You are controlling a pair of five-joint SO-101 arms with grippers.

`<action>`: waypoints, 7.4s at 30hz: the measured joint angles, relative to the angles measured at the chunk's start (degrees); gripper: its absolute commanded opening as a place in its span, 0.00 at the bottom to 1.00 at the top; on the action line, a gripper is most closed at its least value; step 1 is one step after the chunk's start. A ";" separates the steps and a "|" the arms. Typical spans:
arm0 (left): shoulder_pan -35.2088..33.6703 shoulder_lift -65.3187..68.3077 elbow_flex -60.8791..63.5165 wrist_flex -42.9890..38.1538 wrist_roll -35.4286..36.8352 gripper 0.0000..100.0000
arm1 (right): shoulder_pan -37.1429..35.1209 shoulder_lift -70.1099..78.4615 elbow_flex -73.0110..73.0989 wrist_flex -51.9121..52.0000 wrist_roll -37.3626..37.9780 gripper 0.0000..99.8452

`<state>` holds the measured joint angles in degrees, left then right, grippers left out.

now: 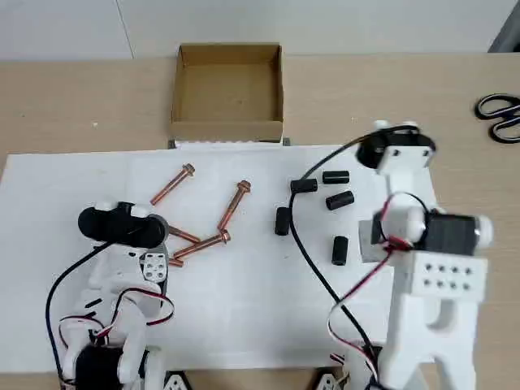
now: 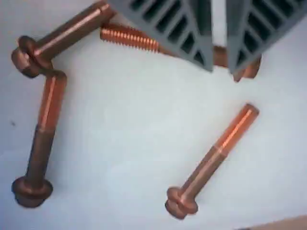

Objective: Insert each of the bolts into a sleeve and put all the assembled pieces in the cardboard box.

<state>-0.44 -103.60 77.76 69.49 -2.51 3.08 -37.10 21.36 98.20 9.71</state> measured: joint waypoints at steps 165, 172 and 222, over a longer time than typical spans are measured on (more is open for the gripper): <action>17.85 119.65 -96.62 29.80 5.36 0.04 | 9.32 17.41 -2.46 -0.44 0.18 0.00; 17.14 129.41 -103.21 29.80 5.36 0.08 | 9.32 14.68 1.32 -0.44 0.18 0.00; 18.81 155.43 -120.79 26.90 5.10 0.00 | 9.32 11.25 2.81 -0.44 0.18 0.00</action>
<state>18.37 51.82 -43.03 96.40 2.59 12.40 -25.85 24.18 97.76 9.89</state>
